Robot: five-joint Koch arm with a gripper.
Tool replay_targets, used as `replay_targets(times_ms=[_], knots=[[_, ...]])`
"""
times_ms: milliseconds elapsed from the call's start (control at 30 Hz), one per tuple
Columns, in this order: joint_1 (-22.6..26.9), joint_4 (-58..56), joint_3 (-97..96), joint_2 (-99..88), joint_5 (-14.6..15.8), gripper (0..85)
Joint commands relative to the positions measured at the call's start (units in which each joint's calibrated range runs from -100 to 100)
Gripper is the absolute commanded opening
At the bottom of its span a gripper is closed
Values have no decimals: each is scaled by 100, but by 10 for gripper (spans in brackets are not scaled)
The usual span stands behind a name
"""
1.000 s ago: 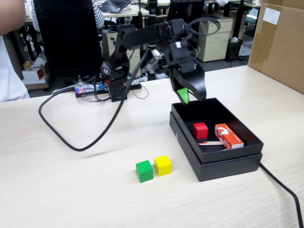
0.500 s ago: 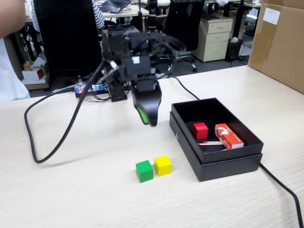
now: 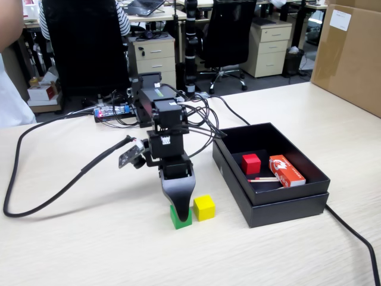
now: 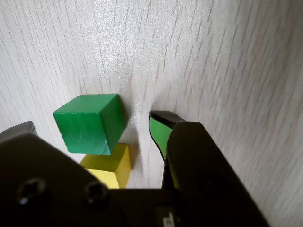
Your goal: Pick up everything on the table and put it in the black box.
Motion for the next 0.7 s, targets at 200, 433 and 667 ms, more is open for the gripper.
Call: replay_targets(times_ms=[200,433,667], knots=[[-10,239,559,14,-44,109],[-73,75,477,-354,-39,9],[63,-504,251,-2339,98,9]])
